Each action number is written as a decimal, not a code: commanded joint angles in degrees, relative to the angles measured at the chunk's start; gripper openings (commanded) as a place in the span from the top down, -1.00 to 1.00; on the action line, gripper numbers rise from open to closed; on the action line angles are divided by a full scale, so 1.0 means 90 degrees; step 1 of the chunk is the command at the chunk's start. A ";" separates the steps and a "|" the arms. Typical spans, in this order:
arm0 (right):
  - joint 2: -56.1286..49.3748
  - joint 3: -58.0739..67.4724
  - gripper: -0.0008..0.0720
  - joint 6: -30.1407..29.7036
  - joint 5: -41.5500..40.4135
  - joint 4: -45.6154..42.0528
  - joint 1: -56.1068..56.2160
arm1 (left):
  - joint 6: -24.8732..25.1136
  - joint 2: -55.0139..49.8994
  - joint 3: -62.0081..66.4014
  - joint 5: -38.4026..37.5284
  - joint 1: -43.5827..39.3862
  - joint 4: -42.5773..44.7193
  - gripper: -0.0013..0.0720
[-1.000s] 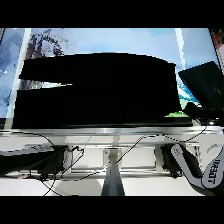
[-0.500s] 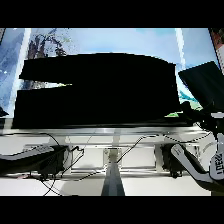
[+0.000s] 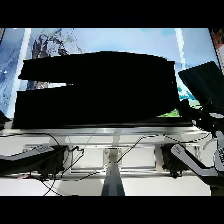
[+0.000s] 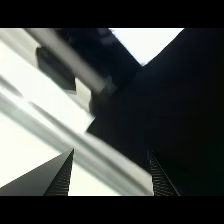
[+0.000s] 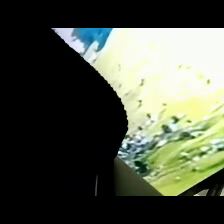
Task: Fold the clothes and pants, and hang the long-sleeved shirts on hangers.
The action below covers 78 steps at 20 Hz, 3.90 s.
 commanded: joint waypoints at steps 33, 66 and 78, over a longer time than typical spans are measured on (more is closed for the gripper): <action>0.3713 0.1979 0.92 0.0573 0.1520 -0.2200 0.0005 | 0.3087 0.0925 -0.0447 0.1219 0.0886 -0.5122 0.95; 0.1792 0.2047 0.92 0.1061 0.0614 -0.2101 0.0767 | 0.3956 0.0364 -0.2093 0.1545 -0.1384 -0.3463 -0.59; 0.1790 0.2047 0.92 0.1061 0.0631 -0.2074 0.0767 | 0.4248 0.0342 -0.1661 0.0211 -0.0685 -0.3463 -0.27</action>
